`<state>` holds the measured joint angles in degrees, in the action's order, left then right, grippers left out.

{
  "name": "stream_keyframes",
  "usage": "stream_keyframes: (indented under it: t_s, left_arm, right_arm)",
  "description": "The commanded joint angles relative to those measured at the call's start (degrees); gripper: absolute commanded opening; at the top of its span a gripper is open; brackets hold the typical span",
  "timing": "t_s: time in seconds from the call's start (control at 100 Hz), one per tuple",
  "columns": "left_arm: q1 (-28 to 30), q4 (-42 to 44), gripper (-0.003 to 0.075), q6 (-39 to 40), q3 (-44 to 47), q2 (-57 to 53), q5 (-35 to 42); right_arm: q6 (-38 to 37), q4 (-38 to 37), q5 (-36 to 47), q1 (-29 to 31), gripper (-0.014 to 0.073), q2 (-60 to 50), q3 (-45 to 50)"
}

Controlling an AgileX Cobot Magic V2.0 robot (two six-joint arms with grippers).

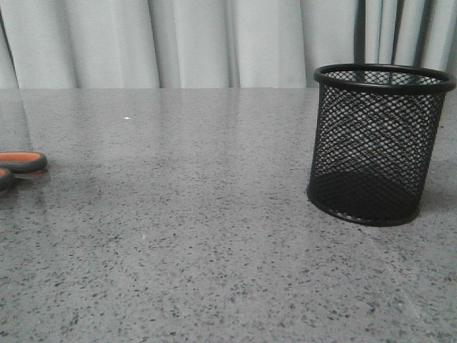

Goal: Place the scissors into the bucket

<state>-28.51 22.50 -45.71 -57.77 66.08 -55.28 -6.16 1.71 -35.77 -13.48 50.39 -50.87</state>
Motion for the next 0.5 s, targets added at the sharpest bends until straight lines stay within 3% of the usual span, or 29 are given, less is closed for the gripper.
stream_keyframes:
  t_s: [0.0, 0.26, 0.49]
  left_arm:
    - [0.03, -2.14, 0.0337, 2.54, -1.89, -0.65, 2.72]
    - [3.16, -11.59, 0.0338, 1.42, -1.89, -0.65, 2.81]
    - [9.05, -18.57, 0.0338, -6.08, -1.89, 0.14, 1.00]
  right_arm:
    - [0.83, -0.77, 5.07, -0.06, 0.0352, 0.47, -1.87]
    - [0.83, -0.77, 5.56, -0.21, 0.0352, 2.23, -1.87]
    - [0.83, -1.71, 6.44, -3.10, 0.0352, 3.00, -1.87]
